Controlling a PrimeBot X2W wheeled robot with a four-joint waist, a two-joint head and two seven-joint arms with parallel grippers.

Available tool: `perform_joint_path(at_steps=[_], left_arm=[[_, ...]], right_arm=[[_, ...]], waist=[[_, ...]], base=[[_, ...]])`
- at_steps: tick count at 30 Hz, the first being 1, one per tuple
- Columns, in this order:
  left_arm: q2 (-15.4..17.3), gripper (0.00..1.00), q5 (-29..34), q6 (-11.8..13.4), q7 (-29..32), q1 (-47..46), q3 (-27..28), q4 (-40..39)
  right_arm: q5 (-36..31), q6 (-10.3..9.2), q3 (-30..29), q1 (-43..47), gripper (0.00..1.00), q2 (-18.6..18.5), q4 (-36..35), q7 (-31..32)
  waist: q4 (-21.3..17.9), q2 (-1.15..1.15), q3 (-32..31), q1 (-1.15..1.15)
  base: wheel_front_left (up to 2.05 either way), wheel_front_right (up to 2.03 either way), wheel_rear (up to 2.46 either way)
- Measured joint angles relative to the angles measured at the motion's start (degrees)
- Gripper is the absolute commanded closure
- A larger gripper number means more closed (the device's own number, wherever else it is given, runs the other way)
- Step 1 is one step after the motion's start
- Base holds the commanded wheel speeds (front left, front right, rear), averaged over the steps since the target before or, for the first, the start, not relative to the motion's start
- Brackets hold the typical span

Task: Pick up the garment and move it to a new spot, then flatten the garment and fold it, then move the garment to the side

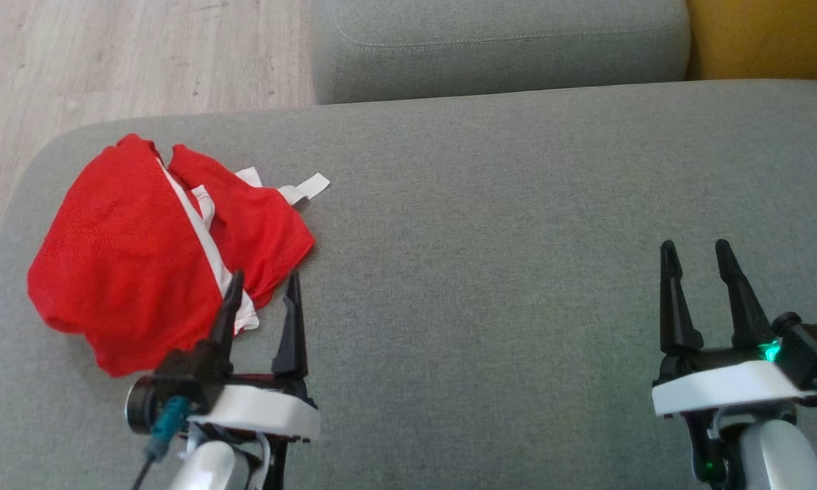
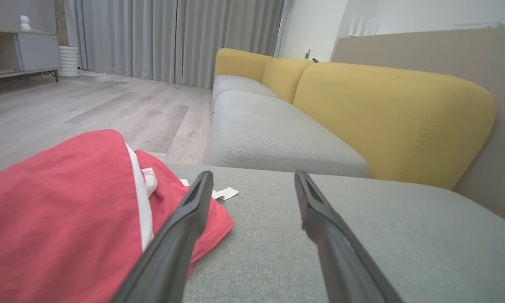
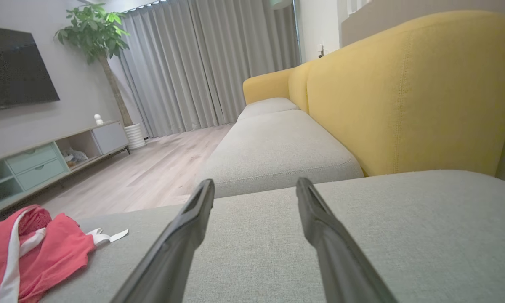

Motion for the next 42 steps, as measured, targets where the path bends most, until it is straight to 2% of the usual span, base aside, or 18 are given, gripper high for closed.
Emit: perform_joint_path(at_steps=[14,19,24,27,31,38,42], left_arm=[[3.3,0.0,12.0,2.7,-2.1,-4.2,-10.7,4.9],[4.2,0.0,15.9,4.9,-3.2,-6.0,-13.7,7.0],[3.4,0.0,13.7,6.6,-3.9,-6.0,-13.1,5.2],[2.2,0.0,11.0,6.4,-4.3,-5.6,-10.8,3.4],[-0.9,0.0,6.6,3.3,-5.1,-2.9,-4.6,1.8],[-3.7,0.0,8.8,-2.2,-6.2,0.4,-0.8,5.4],[-4.8,0.0,9.8,-3.8,-6.3,0.6,1.2,7.8]], right_arm=[[-13.4,0.0,0.4,0.0,0.0,0.0,-1.3,-2.4],[-18.3,0.01,1.2,0.0,0.0,0.0,-1.3,-3.1],[-18.5,0.01,1.2,0.0,0.0,0.0,-1.7,-3.9],[-12.8,0.01,0.2,0.0,0.0,0.0,-0.9,-4.2],[-11.7,0.01,0.0,0.1,0.0,-0.1,-0.1,-5.1],[-3.8,0.01,-0.4,0.8,0.0,-0.1,5.5,-6.2],[-0.5,0.01,-0.1,0.7,0.0,-0.1,6.9,-6.3]], waist=[[0.0,0.0,0.5,0.0],[0.2,0.0,0.7,0.0],[0.3,0.0,1.0,0.0],[0.3,0.0,1.2,0.0],[0.3,0.0,1.5,0.0],[0.3,0.0,0.9,0.0],[0.1,0.0,0.5,0.0]], base=[[0.0,0.0,0.0],[0.0,0.0,0.0],[0.0,0.0,0.0],[0.0,0.0,0.0],[0.0,0.0,0.0],[0.0,0.0,0.0],[0.0,0.0,0.0]])
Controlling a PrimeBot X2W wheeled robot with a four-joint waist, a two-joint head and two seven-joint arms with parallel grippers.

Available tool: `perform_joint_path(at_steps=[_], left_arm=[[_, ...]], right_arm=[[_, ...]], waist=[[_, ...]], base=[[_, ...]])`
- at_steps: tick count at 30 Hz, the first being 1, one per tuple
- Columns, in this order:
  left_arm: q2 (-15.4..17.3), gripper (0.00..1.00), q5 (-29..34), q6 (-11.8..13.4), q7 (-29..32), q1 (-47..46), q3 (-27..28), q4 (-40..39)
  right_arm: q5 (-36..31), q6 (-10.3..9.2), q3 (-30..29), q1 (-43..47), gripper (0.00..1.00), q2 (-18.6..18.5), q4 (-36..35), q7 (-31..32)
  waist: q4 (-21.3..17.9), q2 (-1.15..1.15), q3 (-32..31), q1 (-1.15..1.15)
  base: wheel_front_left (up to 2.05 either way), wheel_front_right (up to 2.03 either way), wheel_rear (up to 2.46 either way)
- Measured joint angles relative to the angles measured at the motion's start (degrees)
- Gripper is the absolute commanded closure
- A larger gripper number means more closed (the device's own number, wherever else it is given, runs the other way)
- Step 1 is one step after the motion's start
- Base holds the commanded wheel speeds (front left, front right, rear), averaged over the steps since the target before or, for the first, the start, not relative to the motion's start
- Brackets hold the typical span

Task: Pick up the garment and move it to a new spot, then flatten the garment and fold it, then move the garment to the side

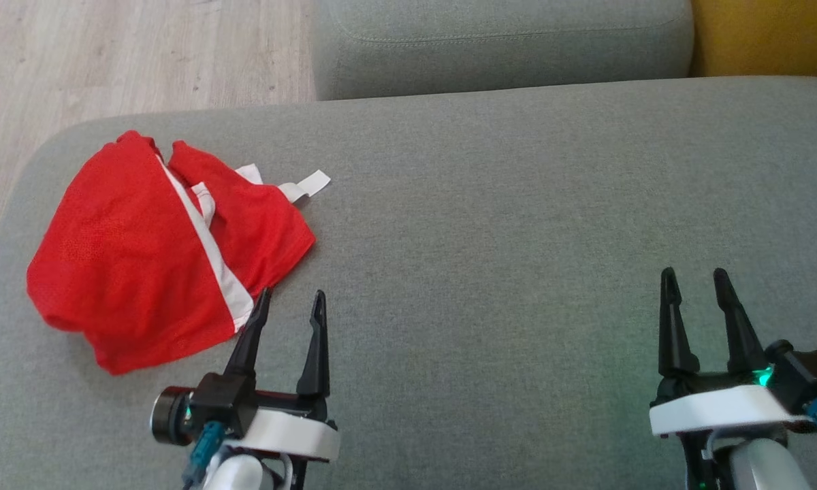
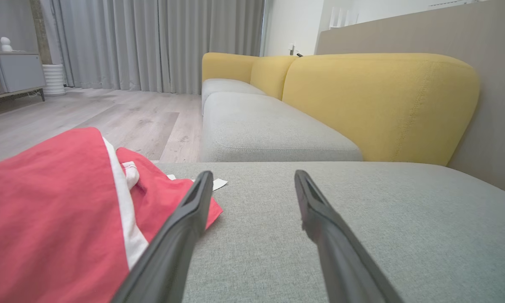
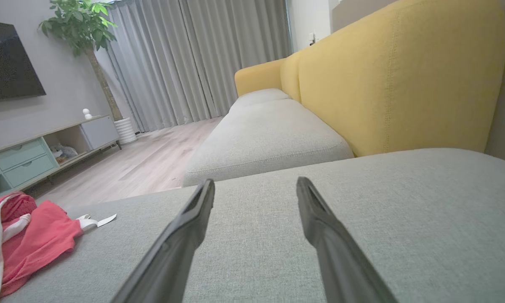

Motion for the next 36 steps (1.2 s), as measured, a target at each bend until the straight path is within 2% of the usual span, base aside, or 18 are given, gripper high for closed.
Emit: perform_joint_path(at_steps=[11,17,24,36], left_arm=[[-1.8,0.0,2.3,-2.4,0.0,0.0,3.6,1.4],[-1.9,0.0,2.9,-2.4,0.0,0.4,4.6,1.8],[-2.0,0.0,3.4,-2.4,0.0,1.3,6.3,2.0],[-2.0,0.0,4.3,-2.4,0.0,2.1,8.8,2.2]], right_arm=[[2.4,0.0,0.7,0.0,0.0,0.0,1.6,0.0],[2.0,0.0,2.5,0.0,0.0,0.0,1.4,0.0],[2.0,0.0,5.4,0.1,0.0,0.0,0.6,0.0],[2.0,0.0,8.9,2.1,0.0,0.0,0.2,0.0]], waist=[[0.6,0.0,-1.0,0.0],[2.7,0.0,-1.3,0.0],[6.7,0.0,-1.6,0.0],[16.0,0.0,-2.9,0.0]], base=[[0.0,0.0,0.0],[0.0,0.0,0.0],[0.0,0.0,0.0],[0.0,0.0,0.0]])
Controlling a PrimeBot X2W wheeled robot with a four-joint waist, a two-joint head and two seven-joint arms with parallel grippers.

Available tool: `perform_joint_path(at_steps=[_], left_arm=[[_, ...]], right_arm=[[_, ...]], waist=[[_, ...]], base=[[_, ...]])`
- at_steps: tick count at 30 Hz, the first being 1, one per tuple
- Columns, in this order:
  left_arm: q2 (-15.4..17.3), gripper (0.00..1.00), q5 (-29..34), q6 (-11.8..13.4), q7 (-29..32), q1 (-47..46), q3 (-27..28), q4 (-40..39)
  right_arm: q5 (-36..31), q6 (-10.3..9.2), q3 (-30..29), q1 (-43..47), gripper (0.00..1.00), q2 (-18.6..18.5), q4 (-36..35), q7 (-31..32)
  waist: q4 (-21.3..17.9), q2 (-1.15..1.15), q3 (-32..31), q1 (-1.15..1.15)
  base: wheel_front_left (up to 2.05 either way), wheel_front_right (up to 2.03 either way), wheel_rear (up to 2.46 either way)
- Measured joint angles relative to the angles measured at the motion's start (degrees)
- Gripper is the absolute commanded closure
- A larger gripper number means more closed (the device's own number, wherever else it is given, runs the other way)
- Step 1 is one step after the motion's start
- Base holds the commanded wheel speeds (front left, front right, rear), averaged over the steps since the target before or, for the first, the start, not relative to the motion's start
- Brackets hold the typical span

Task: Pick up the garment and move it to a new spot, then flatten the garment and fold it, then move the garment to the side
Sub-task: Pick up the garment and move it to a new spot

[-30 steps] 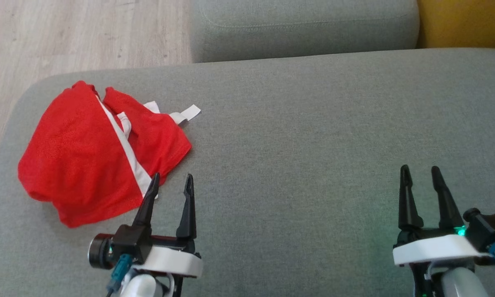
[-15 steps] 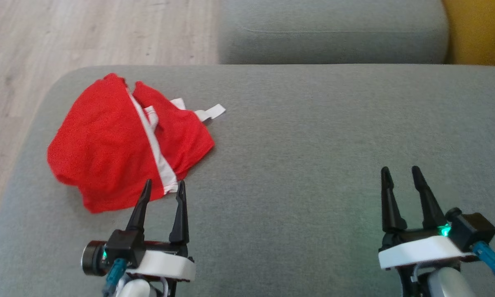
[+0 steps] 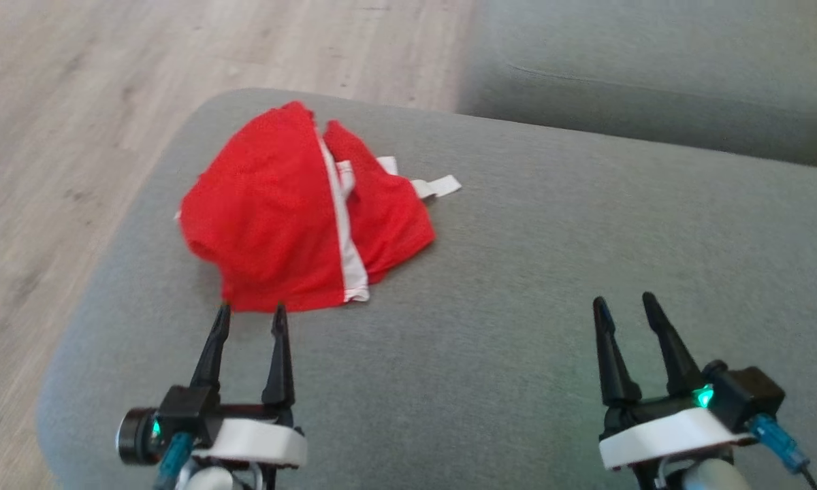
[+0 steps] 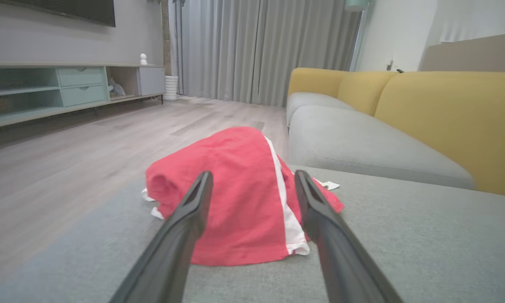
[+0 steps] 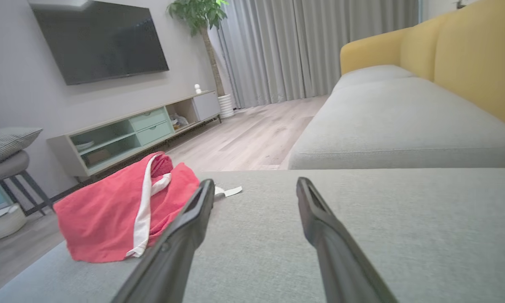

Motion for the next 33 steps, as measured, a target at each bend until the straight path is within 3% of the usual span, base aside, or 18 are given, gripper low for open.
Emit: perform_joint_path(at_steps=[13,23,27,33], left_arm=[[0.0,0.0,0.4,0.0,0.0,1.3,0.5,0.1],[0.1,0.0,1.7,-0.1,0.0,1.2,0.5,0.0],[0.8,0.0,3.7,-1.9,0.0,-1.4,0.3,1.1],[3.8,0.0,5.6,-6.2,2.6,-16.6,-1.3,5.3]], right_arm=[[0.2,0.0,2.6,0.2,0.0,0.0,0.0,0.0],[0.3,0.0,4.0,0.2,0.0,0.0,0.1,0.0],[-0.2,0.0,4.5,0.0,0.0,0.0,0.1,0.0],[-0.7,0.0,4.5,-1.7,0.0,0.0,0.0,0.0]], waist=[[6.8,0.0,-0.9,0.0],[7.1,0.0,-0.4,0.0],[5.9,0.0,1.0,0.0],[3.3,0.0,3.8,0.01]], base=[[0.0,0.0,0.0],[0.0,0.0,0.0],[0.0,0.0,0.0],[0.0,0.0,0.0]])
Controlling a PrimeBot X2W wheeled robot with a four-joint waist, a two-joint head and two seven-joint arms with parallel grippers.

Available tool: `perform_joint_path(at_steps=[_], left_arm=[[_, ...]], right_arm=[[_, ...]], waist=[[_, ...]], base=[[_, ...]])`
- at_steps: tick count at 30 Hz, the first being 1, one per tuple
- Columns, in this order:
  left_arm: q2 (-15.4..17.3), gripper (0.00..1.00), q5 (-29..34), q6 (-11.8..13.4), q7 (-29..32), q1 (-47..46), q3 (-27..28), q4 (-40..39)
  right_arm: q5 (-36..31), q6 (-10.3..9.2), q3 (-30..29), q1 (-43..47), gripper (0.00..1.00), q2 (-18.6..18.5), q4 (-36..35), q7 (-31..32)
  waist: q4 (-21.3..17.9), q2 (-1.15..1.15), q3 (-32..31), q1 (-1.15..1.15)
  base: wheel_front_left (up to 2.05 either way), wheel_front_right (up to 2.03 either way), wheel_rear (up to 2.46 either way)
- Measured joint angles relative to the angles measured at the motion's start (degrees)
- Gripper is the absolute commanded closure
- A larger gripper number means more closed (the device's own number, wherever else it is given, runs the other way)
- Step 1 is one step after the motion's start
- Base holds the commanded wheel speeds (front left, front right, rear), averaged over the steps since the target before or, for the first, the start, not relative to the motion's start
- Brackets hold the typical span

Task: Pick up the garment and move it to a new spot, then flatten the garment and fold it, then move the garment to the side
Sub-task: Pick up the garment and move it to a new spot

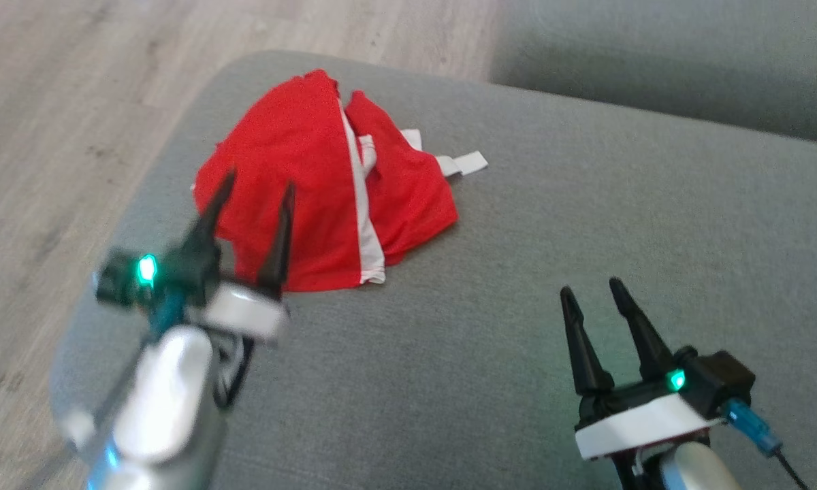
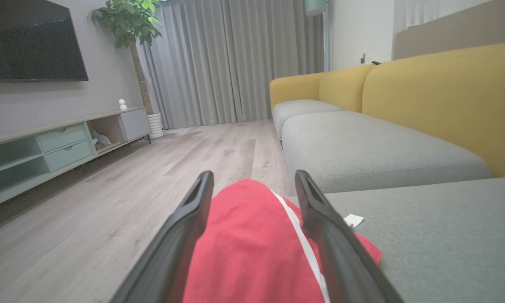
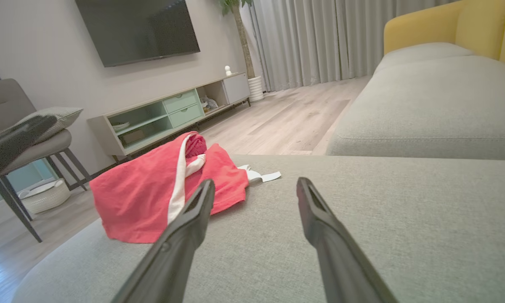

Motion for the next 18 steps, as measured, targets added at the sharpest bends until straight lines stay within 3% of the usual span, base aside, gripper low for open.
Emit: perform_joint_path(at_steps=[4,9,11,18], left_arm=[[2.3,0.0,0.0,-2.7,6.7,-10.6,-1.2,4.2],[4.7,0.0,-2.7,-4.0,17.0,-18.9,-4.2,11.5],[7.3,0.0,-2.8,-4.4,21.1,-21.6,-6.7,15.3],[10.5,0.0,-7.9,-4.4,25.4,-24.2,-12.4,21.4]], right_arm=[[-0.5,0.0,-0.3,-1.8,0.0,-0.1,0.0,0.0],[-1.0,0.0,-0.4,-2.9,0.0,-0.1,-0.2,0.0],[-1.4,0.0,-0.8,-4.1,0.0,-0.1,-0.6,0.0],[-1.5,0.0,-1.2,-5.4,0.0,-0.1,-0.7,0.0]], waist=[[-1.8,0.0,2.2,0.0],[-4.2,0.0,5.0,0.01],[-5.4,0.0,6.5,0.01],[-7.6,0.0,8.8,0.01]], base=[[0.0,0.0,0.0],[0.0,0.0,0.0],[0.0,0.0,0.0],[0.0,0.0,0.0]])
